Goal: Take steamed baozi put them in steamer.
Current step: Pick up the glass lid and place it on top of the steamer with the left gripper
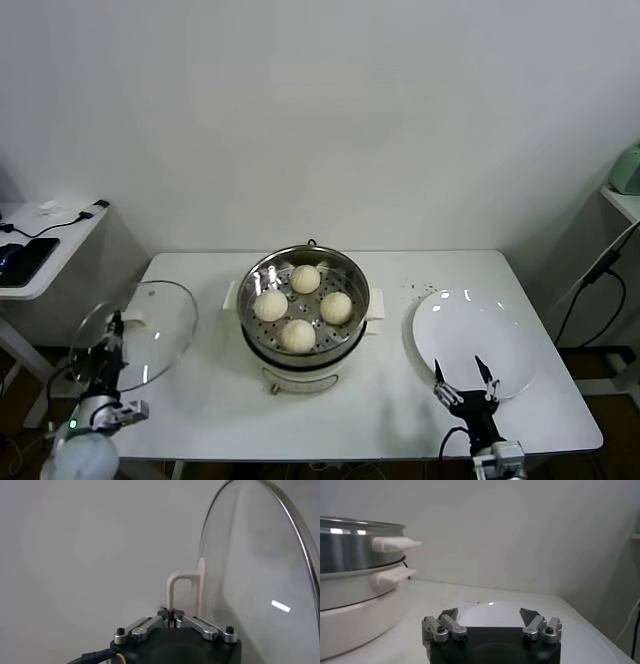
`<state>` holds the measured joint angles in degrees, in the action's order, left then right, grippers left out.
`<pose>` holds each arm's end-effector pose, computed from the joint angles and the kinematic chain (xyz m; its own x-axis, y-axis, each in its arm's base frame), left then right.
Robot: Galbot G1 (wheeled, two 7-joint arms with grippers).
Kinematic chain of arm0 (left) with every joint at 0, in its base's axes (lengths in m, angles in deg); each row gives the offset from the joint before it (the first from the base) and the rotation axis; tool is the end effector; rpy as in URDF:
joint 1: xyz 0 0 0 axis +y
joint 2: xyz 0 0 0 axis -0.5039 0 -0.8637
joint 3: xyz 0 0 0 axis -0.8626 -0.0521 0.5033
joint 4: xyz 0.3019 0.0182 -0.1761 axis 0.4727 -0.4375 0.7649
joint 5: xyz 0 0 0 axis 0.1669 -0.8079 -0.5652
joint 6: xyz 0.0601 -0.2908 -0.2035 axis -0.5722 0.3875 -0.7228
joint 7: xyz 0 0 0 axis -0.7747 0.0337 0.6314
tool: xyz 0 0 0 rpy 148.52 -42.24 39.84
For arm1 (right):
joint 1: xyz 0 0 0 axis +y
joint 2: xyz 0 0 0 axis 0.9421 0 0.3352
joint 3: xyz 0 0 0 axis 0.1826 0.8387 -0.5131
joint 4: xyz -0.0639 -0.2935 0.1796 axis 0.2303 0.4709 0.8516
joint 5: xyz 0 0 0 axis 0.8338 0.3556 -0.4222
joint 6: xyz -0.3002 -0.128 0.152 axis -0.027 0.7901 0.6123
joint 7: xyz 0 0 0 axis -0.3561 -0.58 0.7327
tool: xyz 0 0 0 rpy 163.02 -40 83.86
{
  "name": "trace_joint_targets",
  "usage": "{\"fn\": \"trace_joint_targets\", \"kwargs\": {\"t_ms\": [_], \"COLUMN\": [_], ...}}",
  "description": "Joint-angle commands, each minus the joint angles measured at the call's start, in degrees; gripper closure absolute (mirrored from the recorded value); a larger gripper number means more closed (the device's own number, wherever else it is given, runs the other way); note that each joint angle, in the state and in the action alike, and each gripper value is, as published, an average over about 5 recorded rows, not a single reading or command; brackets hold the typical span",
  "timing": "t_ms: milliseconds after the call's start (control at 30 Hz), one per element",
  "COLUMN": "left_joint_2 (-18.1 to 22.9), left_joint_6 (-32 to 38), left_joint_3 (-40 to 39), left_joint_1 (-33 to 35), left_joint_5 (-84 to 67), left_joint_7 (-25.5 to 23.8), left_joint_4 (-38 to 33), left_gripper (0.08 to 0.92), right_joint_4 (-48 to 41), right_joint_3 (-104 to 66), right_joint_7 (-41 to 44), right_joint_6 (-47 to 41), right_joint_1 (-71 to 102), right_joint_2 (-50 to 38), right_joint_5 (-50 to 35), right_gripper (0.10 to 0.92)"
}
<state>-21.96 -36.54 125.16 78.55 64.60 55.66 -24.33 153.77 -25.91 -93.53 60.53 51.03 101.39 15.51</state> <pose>0.2447 0.1955 -0.3834 -0.9660 -0.2532 -0.0526 -0.0664 0.0460 0.9967 0.1673 -0.0694 -0.3892 -0.9821 -0.0032 0.1886 -0.0254 0.9930 -0.1155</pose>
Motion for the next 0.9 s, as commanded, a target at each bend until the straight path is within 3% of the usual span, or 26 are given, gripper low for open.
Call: {"fn": "trace_joint_targets", "kwargs": {"t_ms": [33, 200, 400, 633, 900], "left_joint_2": [-8.45, -7.06, -0.89, 8.12, 16.08], "left_joint_6": [-14.75, -21.44, -28.78, -33.92, -36.98], "left_joint_3": [2.23, -5.48, -23.56, -37.07, -44.48], "left_joint_1": [1.98, -0.08, -5.16, -10.58, -14.31], "left_joint_5": [-9.4, -3.83, 12.0, 26.33, 32.78], "left_joint_7": [-18.94, -22.82, -26.62, -32.32, -32.97], "left_joint_4": [-25.23, -31.56, -35.4, -32.98, -26.17], "left_gripper": [0.866, 0.866, 0.866, 0.866, 0.866], "right_joint_4": [3.33, 4.14, 4.46, 3.62, 2.04], "right_joint_3": [-0.07, -0.38, -0.32, -0.27, -0.21], "right_joint_7": [-1.44, -2.14, -2.22, -2.78, -3.04], "right_joint_6": [-2.71, -1.31, 0.89, 3.2, 5.15], "right_joint_1": [0.92, 1.22, 1.28, 1.46, 2.08], "right_joint_2": [0.05, -0.04, 0.3, 0.74, 0.98], "right_joint_5": [2.21, 2.9, 3.66, 3.66, 3.46], "right_gripper": [0.203, 0.203, 0.203, 0.203, 0.203]}}
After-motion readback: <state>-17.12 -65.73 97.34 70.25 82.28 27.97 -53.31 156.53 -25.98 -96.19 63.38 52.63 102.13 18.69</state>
